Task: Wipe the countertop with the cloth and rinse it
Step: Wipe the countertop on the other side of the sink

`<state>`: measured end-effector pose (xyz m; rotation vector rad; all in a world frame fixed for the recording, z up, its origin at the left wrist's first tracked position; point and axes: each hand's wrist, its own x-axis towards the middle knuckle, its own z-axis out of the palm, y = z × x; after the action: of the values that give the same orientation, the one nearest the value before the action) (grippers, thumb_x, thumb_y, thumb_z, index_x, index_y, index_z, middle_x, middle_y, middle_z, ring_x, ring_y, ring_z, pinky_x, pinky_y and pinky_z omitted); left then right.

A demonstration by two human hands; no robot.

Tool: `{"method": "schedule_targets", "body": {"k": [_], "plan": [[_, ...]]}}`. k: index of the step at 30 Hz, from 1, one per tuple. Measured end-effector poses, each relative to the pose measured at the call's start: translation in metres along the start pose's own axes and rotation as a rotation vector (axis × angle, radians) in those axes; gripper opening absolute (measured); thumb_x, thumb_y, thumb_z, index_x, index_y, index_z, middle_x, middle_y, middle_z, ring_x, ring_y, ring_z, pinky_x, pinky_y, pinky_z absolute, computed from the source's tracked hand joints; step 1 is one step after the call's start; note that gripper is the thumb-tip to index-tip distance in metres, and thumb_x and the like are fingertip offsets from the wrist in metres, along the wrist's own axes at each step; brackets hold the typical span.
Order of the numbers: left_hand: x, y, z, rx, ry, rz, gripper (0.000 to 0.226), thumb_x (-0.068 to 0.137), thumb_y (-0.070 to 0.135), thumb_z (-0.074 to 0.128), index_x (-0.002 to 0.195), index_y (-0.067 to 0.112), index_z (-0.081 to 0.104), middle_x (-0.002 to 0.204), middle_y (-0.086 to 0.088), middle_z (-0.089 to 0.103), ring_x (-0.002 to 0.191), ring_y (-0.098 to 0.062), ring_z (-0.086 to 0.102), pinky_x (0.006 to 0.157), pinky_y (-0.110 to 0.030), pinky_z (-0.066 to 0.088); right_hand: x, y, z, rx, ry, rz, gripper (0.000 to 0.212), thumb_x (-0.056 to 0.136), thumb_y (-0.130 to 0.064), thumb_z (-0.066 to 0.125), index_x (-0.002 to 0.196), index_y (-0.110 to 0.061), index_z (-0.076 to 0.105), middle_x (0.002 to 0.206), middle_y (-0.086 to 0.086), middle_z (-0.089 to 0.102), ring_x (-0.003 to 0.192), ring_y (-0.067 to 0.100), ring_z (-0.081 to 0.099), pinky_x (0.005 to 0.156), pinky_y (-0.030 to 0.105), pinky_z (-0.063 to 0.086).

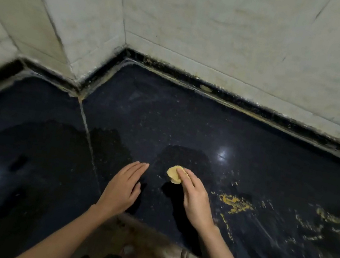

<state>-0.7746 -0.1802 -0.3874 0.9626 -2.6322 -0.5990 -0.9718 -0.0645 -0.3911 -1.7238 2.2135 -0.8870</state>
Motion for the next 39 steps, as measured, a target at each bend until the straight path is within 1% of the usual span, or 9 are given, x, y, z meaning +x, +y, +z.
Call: {"method": "schedule_targets", "body": {"k": [5,9,13,17,19,23,27,33,39], "plan": [[-0.023,0.013,-0.007,0.006,0.174,-0.186,0.052,0.091,0.03,0.028,0.141,0.017,0.037,0.141,0.002,0.044,0.132,-0.005,0.028,0.112,-0.02,0.015,0.037,-0.026,0.01,0.099,-0.099,-0.136,0.046,0.088,0.004,0.055,0.131,-0.011,0.052,0.132,0.012,0.052,0.119,0.027,0.052,0.102,0.033,0.041],[-0.052,0.035,-0.012,-0.045,0.327,-0.396,0.053,0.095,0.015,0.042,0.145,0.022,0.027,0.146,0.007,0.034,0.135,-0.005,0.025,0.108,-0.014,0.013,0.047,-0.055,0.012,0.134,-0.267,-0.299,0.043,0.092,-0.001,0.051,0.133,-0.012,0.049,0.135,0.005,0.049,0.122,0.017,0.049,0.103,0.016,0.03],[-0.1,0.055,-0.014,-0.041,0.516,-0.655,0.058,0.091,0.01,0.046,0.145,0.022,0.027,0.142,0.004,0.04,0.13,-0.009,0.035,0.106,-0.019,0.025,0.041,-0.088,0.027,0.19,-0.432,-0.408,0.04,0.097,-0.009,0.043,0.135,-0.017,0.047,0.141,-0.001,0.042,0.129,0.012,0.04,0.105,0.016,0.024],[-0.169,0.076,-0.01,-0.018,0.69,-0.896,0.061,0.087,0.009,0.046,0.144,0.022,0.027,0.139,-0.001,0.045,0.127,-0.015,0.041,0.103,-0.027,0.035,0.006,-0.132,0.044,0.276,-0.573,-0.516,0.038,0.095,-0.006,0.045,0.133,-0.011,0.049,0.137,0.002,0.048,0.125,0.012,0.043,0.104,0.014,0.027],[-0.206,0.091,-0.01,-0.029,0.78,-0.995,0.062,0.084,0.011,0.042,0.143,0.021,0.026,0.138,-0.004,0.046,0.125,-0.015,0.04,0.104,-0.028,0.033,-0.02,-0.154,0.055,0.307,-0.652,-0.562,0.037,0.095,-0.005,0.046,0.132,-0.008,0.05,0.135,0.004,0.05,0.125,0.015,0.045,0.103,0.016,0.028],[-0.268,0.119,-0.01,-0.033,0.905,-1.189,0.063,0.081,0.015,0.039,0.144,0.012,0.03,0.14,-0.005,0.044,0.126,-0.015,0.036,0.1,-0.014,0.021,-0.073,-0.195,0.077,0.344,-0.734,-0.616,0.036,0.094,-0.005,0.048,0.13,-0.006,0.051,0.134,0.007,0.051,0.125,0.019,0.045,0.103,0.018,0.027],[-0.347,0.136,-0.004,-0.006,0.962,-1.35,0.065,0.082,0.015,0.038,0.145,0.016,0.025,0.144,-0.001,0.04,0.131,-0.018,0.037,0.102,-0.013,0.016,-0.143,-0.245,0.101,0.393,-0.826,-0.734,0.035,0.09,0.002,0.051,0.125,-0.003,0.056,0.127,0.01,0.056,0.119,0.022,0.05,0.1,0.016,0.027],[-0.459,0.139,-0.017,0.016,0.997,-1.425,0.063,0.09,0.009,0.046,0.146,0.021,0.02,0.135,-0.001,0.047,0.121,-0.017,0.043,0.095,-0.022,0.033,-0.232,-0.322,0.146,0.478,-0.837,-0.817,0.036,0.085,0.008,0.053,0.118,-0.003,0.06,0.12,0.011,0.061,0.111,0.025,0.056,0.096,0.012,0.029],[-0.542,0.123,-0.037,0.061,0.934,-1.444,0.062,0.088,0.007,0.046,0.145,0.016,0.024,0.143,-0.002,0.04,0.129,-0.014,0.037,0.101,-0.014,0.022,-0.277,-0.387,0.172,0.505,-0.837,-0.852,0.033,0.089,0.002,0.05,0.119,-0.007,0.059,0.12,0.008,0.059,0.11,0.021,0.053,0.098,0.021,0.034]]}}
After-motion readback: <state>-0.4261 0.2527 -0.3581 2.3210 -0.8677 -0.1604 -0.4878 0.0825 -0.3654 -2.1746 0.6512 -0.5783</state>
